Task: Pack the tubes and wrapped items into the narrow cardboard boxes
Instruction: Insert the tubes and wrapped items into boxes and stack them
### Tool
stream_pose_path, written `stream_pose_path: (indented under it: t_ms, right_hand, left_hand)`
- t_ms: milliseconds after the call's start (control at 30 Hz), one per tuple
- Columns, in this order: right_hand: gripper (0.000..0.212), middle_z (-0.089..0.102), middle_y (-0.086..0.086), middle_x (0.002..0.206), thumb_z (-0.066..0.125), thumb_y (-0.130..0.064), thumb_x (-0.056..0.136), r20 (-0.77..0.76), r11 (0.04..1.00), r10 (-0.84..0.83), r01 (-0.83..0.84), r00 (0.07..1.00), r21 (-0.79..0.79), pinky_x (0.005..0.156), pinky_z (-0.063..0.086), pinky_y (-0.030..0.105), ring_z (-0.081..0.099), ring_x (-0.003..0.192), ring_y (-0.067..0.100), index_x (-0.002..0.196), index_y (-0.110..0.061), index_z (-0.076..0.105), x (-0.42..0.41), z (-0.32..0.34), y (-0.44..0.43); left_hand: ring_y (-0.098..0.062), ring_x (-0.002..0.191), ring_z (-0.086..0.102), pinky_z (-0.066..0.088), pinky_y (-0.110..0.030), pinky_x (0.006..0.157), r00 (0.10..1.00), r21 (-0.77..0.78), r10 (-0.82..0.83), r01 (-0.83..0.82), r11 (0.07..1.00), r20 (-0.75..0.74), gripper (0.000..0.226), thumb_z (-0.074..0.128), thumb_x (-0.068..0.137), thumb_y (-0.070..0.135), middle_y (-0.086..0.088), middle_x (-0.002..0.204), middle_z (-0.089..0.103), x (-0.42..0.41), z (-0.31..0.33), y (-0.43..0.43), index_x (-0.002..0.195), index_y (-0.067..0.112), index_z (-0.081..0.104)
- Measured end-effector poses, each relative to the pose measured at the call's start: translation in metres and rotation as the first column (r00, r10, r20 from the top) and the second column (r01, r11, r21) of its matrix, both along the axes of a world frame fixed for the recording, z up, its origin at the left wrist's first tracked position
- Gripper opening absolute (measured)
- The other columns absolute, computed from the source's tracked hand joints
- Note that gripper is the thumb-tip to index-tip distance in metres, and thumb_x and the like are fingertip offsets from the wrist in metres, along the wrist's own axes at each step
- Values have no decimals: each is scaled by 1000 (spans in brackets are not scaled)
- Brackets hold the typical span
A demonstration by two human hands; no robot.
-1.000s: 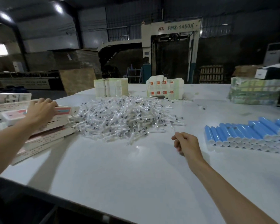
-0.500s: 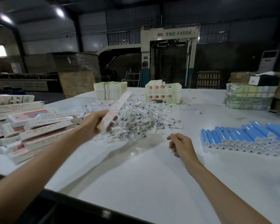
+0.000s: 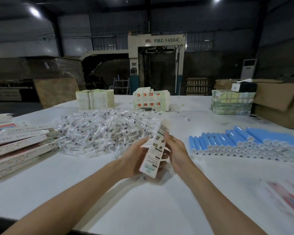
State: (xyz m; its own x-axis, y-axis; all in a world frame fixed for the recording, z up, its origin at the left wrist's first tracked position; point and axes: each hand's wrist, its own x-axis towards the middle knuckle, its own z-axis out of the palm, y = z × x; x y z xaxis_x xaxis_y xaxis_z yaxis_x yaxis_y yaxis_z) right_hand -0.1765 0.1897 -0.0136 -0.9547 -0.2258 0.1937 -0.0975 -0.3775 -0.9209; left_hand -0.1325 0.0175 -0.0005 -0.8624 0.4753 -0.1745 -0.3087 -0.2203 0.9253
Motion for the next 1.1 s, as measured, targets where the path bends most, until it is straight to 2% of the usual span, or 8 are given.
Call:
stream_pose_path:
  t_ms: [67,200,333,433,533,633,733,1100]
  right_hand:
    - [40,78,8,92,66,-50,98,-19,992,-49,51,999,113,62,55,25,74,80,19,108,-12,75,2,-2,0]
    - [35,80,7,95,66,-49,99,-40,985,-67,72,997,154,65,59,27,77,82,19,110,-17,73,8,0,-4]
    - [33,70,0,115,57,-50,104,-144,862,-319,350,937,367,93,55,40,68,105,19,120,-21,63,-4,3,5]
    - [22,62,1,124,56,-30,103,-364,525,-516,622,775,581,94,51,42,62,109,23,123,-20,59,-31,9,34]
    - [28,55,11,129,54,-22,102,-577,83,-421,663,700,744,92,46,43,53,119,32,126,-9,59,-63,9,66]
    - [25,54,14,128,52,-25,102,-700,-315,-295,625,650,714,93,41,41,49,120,32,118,-6,59,-85,2,93]
    - [30,55,7,124,48,-33,105,-763,-540,-171,589,623,601,94,40,35,50,117,24,119,-11,62,-100,-4,114]
    - [26,56,5,127,67,-22,95,-665,-676,-57,461,745,574,99,42,28,53,120,22,120,-18,63,-94,-2,113]
  left_hand:
    - [-47,130,65,57,-54,108,996,-98,-9,1,995,-86,82,43,103,76,-21,143,68,-7,2,4,149,10,60]
    - [-40,98,80,67,-48,77,948,-95,171,-202,975,-267,59,64,101,61,-22,122,77,-13,-15,20,135,13,66]
    - [-35,81,80,65,-41,67,890,4,353,-368,930,-289,52,72,93,62,-22,113,79,-14,-25,15,113,14,78]
    - [-35,78,78,65,-42,69,865,22,427,-437,899,-265,44,72,94,64,-24,108,79,-17,-26,0,96,22,85]
    - [-34,75,76,66,-44,72,836,87,499,-493,865,-226,46,71,98,57,-21,108,80,-20,-25,-4,115,14,77]
    - [-33,70,73,65,-43,71,824,116,531,-519,847,-196,49,72,97,54,-20,100,78,-19,-22,-2,118,10,72]
    - [-31,63,71,64,-40,59,824,164,545,-522,837,-155,46,68,102,49,-19,94,76,-17,-20,0,122,7,68]
    - [-34,65,69,65,-42,62,887,252,447,-410,877,-112,44,47,110,42,-21,97,73,-12,-18,3,129,5,61]
